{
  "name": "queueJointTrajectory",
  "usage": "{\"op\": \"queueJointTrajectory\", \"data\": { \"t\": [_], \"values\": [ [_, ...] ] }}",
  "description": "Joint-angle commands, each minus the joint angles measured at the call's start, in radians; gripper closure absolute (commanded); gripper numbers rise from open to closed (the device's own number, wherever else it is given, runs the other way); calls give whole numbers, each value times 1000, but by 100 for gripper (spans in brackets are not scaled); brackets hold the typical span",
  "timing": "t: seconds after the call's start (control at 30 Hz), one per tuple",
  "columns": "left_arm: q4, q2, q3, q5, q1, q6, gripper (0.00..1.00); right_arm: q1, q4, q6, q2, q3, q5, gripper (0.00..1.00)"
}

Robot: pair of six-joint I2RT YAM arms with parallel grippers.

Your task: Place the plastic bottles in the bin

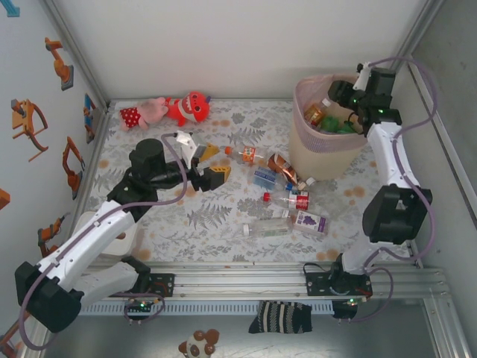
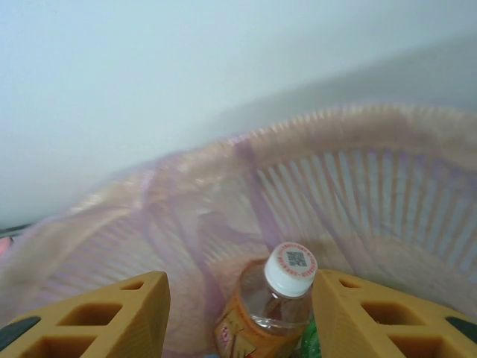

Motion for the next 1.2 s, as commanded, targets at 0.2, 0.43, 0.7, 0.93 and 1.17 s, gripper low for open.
{"op": "queueJointTrajectory", "data": {
  "t": [0.2, 0.43, 0.7, 0.93, 1.17],
  "values": [
    [-160, 81, 84, -37, -45, 100, 22, 6, -62, -42, -146, 8, -1, 48],
    [-324, 175, 128, -143, -150, 220, 22, 6, -77, -42, -295, -101, -1, 48],
    [-474, 332, 191, -281, -297, 340, 21, 6, -127, -55, -469, -242, 14, 47],
    [-555, 454, 193, -379, -395, 414, 21, 6, -186, -69, -577, -296, 27, 47],
    [-567, 567, 177, -425, -465, 447, 20, 6, -210, -66, -619, -316, 21, 47]
  ]
}}
